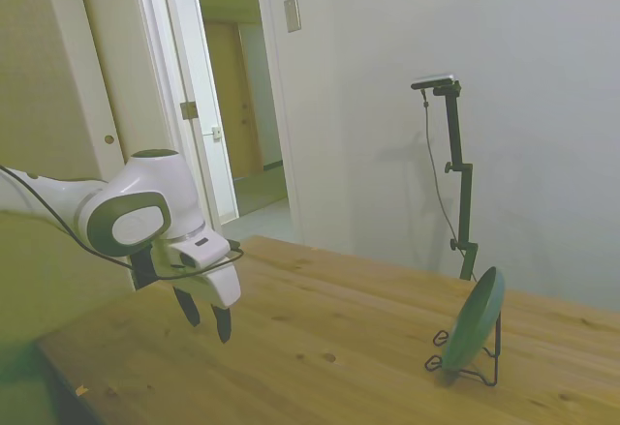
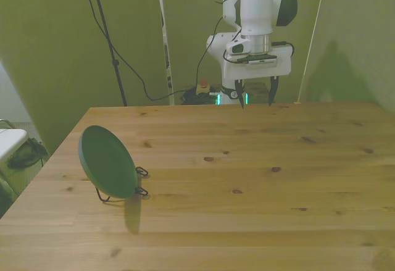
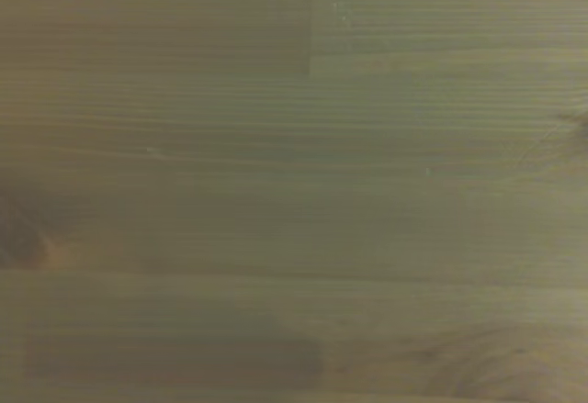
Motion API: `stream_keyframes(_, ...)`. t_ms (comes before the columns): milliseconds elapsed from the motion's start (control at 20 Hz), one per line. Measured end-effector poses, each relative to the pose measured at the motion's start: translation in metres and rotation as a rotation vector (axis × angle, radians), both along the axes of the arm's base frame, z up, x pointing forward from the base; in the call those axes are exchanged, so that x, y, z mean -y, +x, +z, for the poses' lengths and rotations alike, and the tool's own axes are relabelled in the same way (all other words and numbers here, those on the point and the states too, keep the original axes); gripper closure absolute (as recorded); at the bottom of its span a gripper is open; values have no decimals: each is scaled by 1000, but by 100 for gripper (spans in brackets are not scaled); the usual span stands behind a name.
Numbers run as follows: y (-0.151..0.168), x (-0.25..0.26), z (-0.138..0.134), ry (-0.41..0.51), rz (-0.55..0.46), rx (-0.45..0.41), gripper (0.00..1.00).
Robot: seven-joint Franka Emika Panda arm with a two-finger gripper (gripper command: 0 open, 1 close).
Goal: Unload the plate
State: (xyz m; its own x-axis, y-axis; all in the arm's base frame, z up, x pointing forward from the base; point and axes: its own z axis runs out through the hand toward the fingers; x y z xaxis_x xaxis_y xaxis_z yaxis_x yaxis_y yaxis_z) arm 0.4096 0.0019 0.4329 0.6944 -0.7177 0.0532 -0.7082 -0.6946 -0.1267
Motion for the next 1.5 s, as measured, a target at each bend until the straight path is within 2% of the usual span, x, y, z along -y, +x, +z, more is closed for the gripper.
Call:
stream_keyframes(150,0,6,1,2,-16,0,0)
stream_keyframes(350,-13,47,20,-33,-98,2,0)
stream_keyframes(550,-28,102,53,-62,-194,25,0)
stream_keyframes(800,-36,195,110,-80,-329,92,0)
stream_keyframes(950,-25,245,135,-83,-377,104,0)
stream_keyframes(1100,2,274,147,-98,-401,101,0)
stream_keyframes(1350,47,289,154,-109,-378,79,0)
stream_keyframes(1500,47,297,159,-126,-388,99,0)
